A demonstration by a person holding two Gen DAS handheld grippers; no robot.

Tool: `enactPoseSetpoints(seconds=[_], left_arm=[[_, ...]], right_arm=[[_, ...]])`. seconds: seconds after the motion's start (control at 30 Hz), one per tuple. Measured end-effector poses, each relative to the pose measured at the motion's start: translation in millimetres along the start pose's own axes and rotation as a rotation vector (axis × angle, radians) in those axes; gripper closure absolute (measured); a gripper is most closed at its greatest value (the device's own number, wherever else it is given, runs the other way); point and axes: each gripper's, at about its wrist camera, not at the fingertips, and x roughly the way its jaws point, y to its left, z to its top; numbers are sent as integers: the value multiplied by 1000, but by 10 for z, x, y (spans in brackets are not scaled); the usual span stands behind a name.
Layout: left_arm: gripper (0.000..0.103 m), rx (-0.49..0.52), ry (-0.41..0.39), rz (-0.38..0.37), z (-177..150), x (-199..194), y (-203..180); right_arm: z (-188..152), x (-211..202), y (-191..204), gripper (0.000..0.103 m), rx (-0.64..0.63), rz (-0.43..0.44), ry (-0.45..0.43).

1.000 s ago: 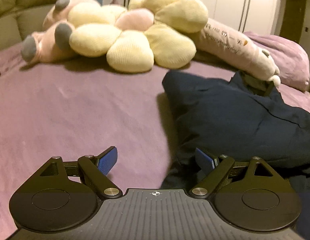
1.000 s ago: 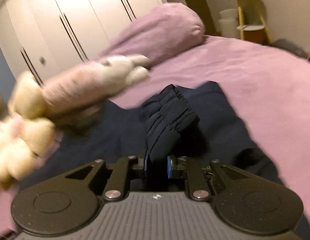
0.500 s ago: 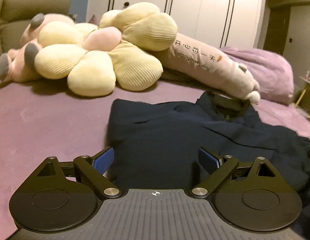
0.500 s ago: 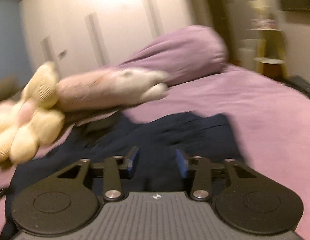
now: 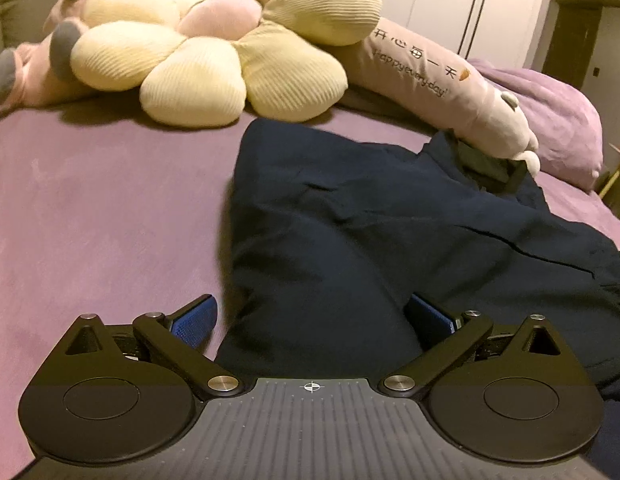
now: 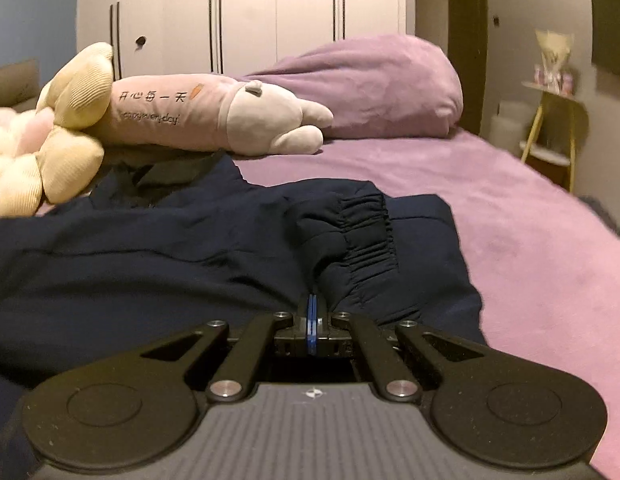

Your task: Fold large clothes

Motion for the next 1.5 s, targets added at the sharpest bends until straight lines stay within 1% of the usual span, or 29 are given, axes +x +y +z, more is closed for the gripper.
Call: enactPoseSetpoints(seconds=[0.1,0.17,0.27,0.33,0.43,0.5,0.53,0.57,0.6,0.63,0.7,0.77,0.83,0.93,0.97,1.0,1.03,1.07,1.1,1.13,1.2,1.23,1.27,1.3,1.37,1.4,1.43,1.47,1.5], left_arm=[[0,37,17,-6,-62,41,47],[0,9,34,-11,-47,65,74],[0,33,39,12,-37,48,22],[0,32,66,33,-4,-5,14],[0,39,90,62,42,-202,49],[0,84,84,61,15,-448,78],[0,124,89,53,-25,-581,97],[0,172,103,34,-97,-753,134],[0,204,116,5,-177,-912,177],[0,233,132,-23,-284,-1097,245],[0,271,169,-49,-508,-1451,400],[0,273,211,-62,-739,-1776,573],[0,246,253,-57,-953,-2059,763],[0,135,316,-72,-1198,-2323,1015],[4,91,334,-86,-1273,-2389,1081],[14,68,349,-93,-1315,-2430,1121],[19,54,364,-103,-1362,-2467,1143],[27,45,377,-115,-1395,-2496,1158],[32,29,391,-130,-1405,-2493,1185],[34,12,403,-139,-1420,-2490,1212],[49,-49,425,-160,-1439,-2476,1287],[53,-70,428,-170,-1462,-2496,1305],[63,-79,432,-175,-1459,-2515,1314],[73,-84,432,-186,-1447,-2530,1317],[73,-103,435,-217,-1427,-2539,1339],[72,-90,443,-219,-1425,-2521,1339],[67,-64,452,-211,-1431,-2502,1333],[59,-43,466,-202,-1433,-2472,1333],[58,-38,483,-207,-1440,-2440,1333]], right_arm=[[-37,2,-47,103,-1,11,23],[-39,49,-81,103,3,20,49],[-34,97,-38,103,-19,11,60],[-38,90,20,103,-58,-9,65],[4,26,82,103,-120,-22,104],[58,-130,20,103,-93,-3,146],[61,-263,-36,97,-62,9,151],[40,-458,-122,69,-22,12,165],[-15,-630,-209,54,6,10,179],[-100,-824,-316,44,31,27,189],[-352,-1285,-584,45,64,92,224],[-642,-1679,-863,45,115,114,307],[-969,-2058,-1170,45,215,141,388],[-1341,-2539,-1489,45,317,149,426],[-1454,-2653,-1574,45,355,165,436],[-1530,-2713,-1630,45,389,178,447],[-1603,-2756,-1681,44,427,195,453],[-1658,-2770,-1724,44,460,230,456],[-1703,-2789,-1746,44,473,248,451],[-1722,-2806,-1757,44,477,257,446],[-1730,-2817,-1741,46,459,312,454],[-1731,-2817,-1743,55,460,336,460],[-1732,-2812,-1731,69,458,350,473],[-1735,-2807,-1737,74,458,368,489],[-1699,-2785,-1752,76,489,414,495],[-1693,-2786,-1775,76,505,436,492],[-1693,-2775,-1783,75,507,442,497],[-1708,-2747,-1777,73,504,443,510],[-1742,-2701,-1775,72,516,452,532]])
